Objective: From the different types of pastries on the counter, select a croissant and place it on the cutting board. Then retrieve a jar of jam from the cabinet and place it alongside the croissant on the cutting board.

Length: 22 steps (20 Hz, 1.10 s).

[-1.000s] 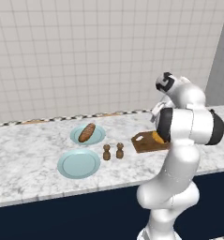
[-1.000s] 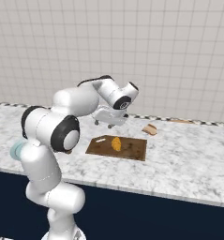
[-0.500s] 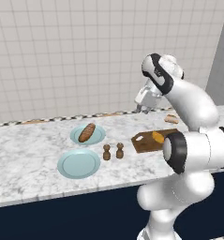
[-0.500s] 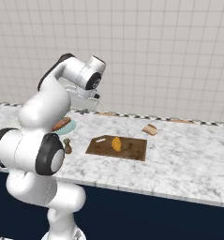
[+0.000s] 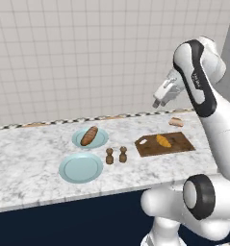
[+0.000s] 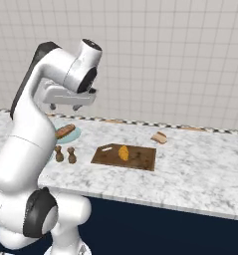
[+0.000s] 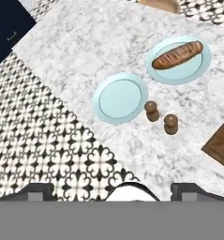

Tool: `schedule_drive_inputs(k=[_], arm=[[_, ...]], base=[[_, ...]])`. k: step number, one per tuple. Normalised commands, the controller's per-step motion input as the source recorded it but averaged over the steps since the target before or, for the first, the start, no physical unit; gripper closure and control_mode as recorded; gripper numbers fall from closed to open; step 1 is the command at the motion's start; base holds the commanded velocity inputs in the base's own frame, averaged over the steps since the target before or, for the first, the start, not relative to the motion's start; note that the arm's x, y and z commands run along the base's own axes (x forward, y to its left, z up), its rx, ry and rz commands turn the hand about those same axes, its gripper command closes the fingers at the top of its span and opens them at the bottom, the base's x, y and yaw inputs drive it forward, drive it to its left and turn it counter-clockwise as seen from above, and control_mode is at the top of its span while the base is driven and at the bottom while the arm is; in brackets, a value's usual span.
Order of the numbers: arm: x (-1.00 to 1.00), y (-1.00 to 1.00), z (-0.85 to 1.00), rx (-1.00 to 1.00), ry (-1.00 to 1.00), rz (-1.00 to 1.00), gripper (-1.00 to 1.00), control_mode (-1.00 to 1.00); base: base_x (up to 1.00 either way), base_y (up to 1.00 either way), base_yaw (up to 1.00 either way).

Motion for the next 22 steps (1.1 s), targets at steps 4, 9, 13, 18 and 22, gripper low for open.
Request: schedule_drive_inputs(k=[4, 9, 13, 18, 22], arm=[[-1.00, -0.29, -0.26, 0.26, -0.91, -0.01, -1.00, -1.00], [-0.44, 0.01, 0.17, 0.27, -0.64, -0.26, -1.00, -1.00], [0.07, -0.08, 0.99, 0.09, 0.02, -0.38, -1.00, -1.00], [0.02, -0.54, 0.49, 0.01, 0.08, -0.14, -1.00, -1.00], [-0.08, -0.80, 0.07, 0.04, -0.06, -0.01, -1.00, -1.00]], base=[[0.00, 0.00, 0.00], [0.00, 0.00, 0.00], [0.00, 0.00, 0.00], [0.00, 0.00, 0.00], [0.00, 0.00, 0.00]])
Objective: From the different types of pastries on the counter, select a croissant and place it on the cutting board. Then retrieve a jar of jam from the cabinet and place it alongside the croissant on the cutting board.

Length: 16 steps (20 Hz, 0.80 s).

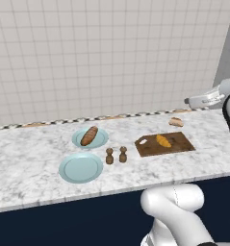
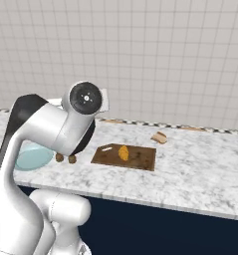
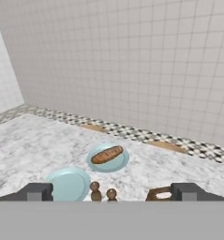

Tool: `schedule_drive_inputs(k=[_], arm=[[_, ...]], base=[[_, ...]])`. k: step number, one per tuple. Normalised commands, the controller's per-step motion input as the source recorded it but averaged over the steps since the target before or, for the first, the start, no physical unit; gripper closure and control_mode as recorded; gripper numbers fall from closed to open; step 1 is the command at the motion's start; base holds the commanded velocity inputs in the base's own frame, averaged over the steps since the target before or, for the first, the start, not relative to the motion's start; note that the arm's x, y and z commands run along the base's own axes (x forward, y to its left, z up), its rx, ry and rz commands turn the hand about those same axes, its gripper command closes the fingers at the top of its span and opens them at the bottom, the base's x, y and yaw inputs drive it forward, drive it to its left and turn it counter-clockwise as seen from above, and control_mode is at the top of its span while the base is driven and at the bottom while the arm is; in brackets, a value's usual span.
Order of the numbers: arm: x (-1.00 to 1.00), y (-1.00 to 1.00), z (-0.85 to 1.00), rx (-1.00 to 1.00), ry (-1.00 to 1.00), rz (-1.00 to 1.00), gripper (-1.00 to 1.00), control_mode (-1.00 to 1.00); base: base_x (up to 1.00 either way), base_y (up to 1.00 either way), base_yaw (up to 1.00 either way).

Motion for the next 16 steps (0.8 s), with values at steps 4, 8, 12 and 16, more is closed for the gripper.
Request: schedule_drive_inputs(k=[4, 8, 12, 16], arm=[[-0.04, 0.00, 0.00, 0.02, -0.01, 0.00, -1.00, -1.00], [0.00, 0.00, 0.00, 0.00, 0.00, 0.00, -1.00, -1.00], [0.00, 0.00, 0.00, 0.00, 0.00, 0.00, -1.00, -1.00], [0.00, 0.00, 0.00, 0.00, 0.00, 0.00, -1.00, -1.00]], base=[[0.00, 0.00, 0.00], [0.00, 0.00, 0.00], [0.00, 0.00, 0.00], [0.00, 0.00, 0.00]])
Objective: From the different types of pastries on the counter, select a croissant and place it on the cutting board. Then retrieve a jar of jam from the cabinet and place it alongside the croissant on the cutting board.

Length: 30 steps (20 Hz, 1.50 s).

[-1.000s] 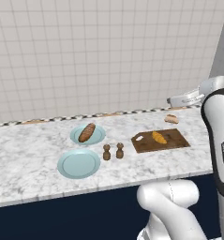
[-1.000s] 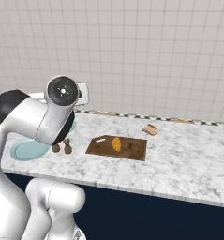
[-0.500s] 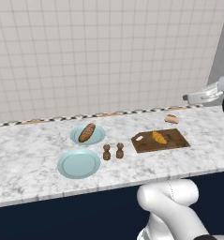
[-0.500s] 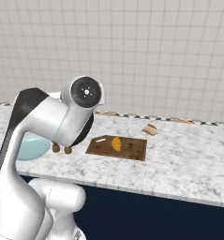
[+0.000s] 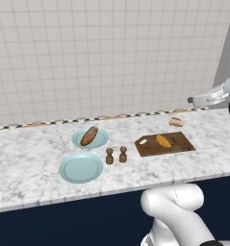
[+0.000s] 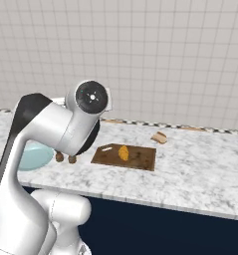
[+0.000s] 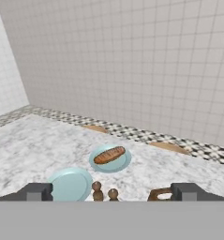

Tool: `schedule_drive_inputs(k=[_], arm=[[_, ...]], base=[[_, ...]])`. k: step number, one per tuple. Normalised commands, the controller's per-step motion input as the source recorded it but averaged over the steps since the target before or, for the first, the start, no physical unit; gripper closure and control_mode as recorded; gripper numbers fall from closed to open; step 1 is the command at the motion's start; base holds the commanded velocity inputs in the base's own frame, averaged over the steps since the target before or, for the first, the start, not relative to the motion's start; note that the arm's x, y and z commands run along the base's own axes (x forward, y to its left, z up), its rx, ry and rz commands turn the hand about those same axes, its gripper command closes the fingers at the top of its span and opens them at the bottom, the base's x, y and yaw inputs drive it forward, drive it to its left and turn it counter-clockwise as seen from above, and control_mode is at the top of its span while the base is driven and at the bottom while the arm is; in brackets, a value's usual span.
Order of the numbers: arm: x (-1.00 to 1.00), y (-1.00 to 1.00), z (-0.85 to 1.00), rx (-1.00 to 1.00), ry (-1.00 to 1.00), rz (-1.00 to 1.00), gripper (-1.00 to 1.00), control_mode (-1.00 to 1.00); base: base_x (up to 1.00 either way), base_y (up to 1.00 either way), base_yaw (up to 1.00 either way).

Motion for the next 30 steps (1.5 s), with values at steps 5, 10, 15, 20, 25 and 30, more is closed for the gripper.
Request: schedule_drive_inputs(k=[5, 10, 15, 20, 25, 30], arm=[[0.00, 0.00, 0.00, 0.00, 0.00, 0.00, -1.00, 1.00], [0.00, 0.00, 0.00, 0.00, 0.00, 0.00, -1.00, 1.00], [0.00, 0.00, 0.00, 0.00, 0.00, 0.00, -1.00, 1.00], [0.00, 0.00, 0.00, 0.00, 0.00, 0.00, -1.00, 1.00], [0.00, 0.00, 0.00, 0.00, 0.00, 0.00, -1.00, 1.00], [0.00, 0.00, 0.00, 0.00, 0.00, 0.00, -1.00, 1.00]], base=[[0.00, 0.00, 0.00], [-0.11, 0.08, 0.35], [0.00, 0.01, 1.00], [0.00, 0.00, 1.00], [0.00, 0.10, 0.96], [0.00, 0.13, 0.82]])
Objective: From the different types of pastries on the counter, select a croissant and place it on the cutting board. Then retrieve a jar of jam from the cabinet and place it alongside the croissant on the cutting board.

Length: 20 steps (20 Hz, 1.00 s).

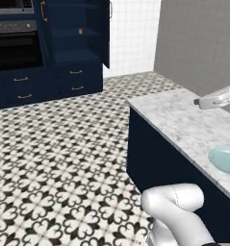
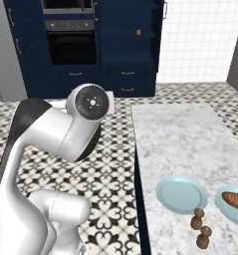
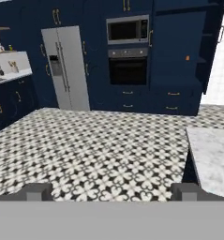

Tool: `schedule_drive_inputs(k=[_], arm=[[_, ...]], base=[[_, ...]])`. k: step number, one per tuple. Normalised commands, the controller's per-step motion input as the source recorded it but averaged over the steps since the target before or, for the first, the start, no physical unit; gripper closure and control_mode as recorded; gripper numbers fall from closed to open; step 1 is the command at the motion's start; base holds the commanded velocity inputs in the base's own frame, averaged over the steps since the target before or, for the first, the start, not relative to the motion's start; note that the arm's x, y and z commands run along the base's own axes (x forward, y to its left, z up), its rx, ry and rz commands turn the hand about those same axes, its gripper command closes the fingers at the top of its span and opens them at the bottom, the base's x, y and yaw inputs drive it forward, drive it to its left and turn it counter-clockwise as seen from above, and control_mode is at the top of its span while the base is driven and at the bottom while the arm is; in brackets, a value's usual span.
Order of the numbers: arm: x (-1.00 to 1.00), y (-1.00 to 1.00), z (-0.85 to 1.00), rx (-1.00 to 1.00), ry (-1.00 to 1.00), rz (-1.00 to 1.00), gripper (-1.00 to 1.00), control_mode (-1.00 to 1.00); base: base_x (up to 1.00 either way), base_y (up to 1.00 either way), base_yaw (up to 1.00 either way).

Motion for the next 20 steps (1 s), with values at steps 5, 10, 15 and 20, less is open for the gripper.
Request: schedule_drive_inputs(k=[5, 10, 15, 20], arm=[[0.00, 0.00, 0.00, 0.00, 0.00, 0.00, -1.00, 1.00], [0.00, 0.00, 0.00, 0.00, 0.00, 0.00, -1.00, 1.00], [0.00, 0.00, 0.00, 0.00, 0.00, 0.00, -1.00, 1.00], [0.00, 0.00, 0.00, 0.00, 0.00, 0.00, -1.00, 1.00]], base=[[0.34, 0.03, 0.13], [1.00, 0.30, 0.00], [1.00, 0.43, 0.01], [1.00, 0.37, 0.03]])
